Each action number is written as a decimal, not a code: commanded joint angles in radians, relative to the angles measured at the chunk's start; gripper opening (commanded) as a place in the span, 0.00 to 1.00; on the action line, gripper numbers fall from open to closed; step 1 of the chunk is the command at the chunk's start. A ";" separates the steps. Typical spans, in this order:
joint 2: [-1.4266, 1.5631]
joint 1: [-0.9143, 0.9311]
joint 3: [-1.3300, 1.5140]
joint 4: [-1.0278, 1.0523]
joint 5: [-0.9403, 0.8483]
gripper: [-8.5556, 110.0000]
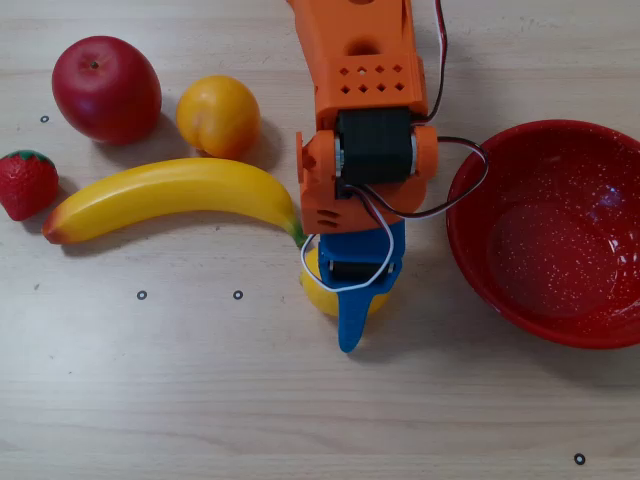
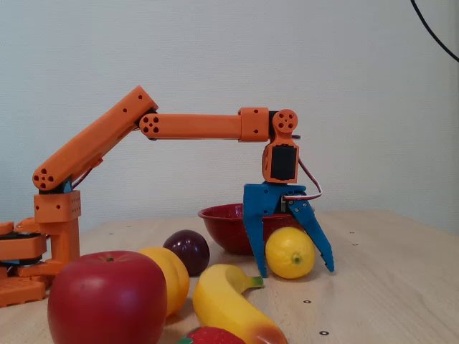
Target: Put the lemon in the red bowl.
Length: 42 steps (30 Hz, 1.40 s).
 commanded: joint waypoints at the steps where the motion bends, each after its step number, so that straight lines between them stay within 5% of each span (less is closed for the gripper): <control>1: 0.086 -0.041 -0.063 0.003 -0.014 0.38; 15: 0.083 -0.051 -0.063 -0.002 -0.002 0.22; 19: 0.087 -0.052 -0.063 0.005 0.005 0.07; 42: 0.546 -0.026 0.179 0.161 -0.023 0.07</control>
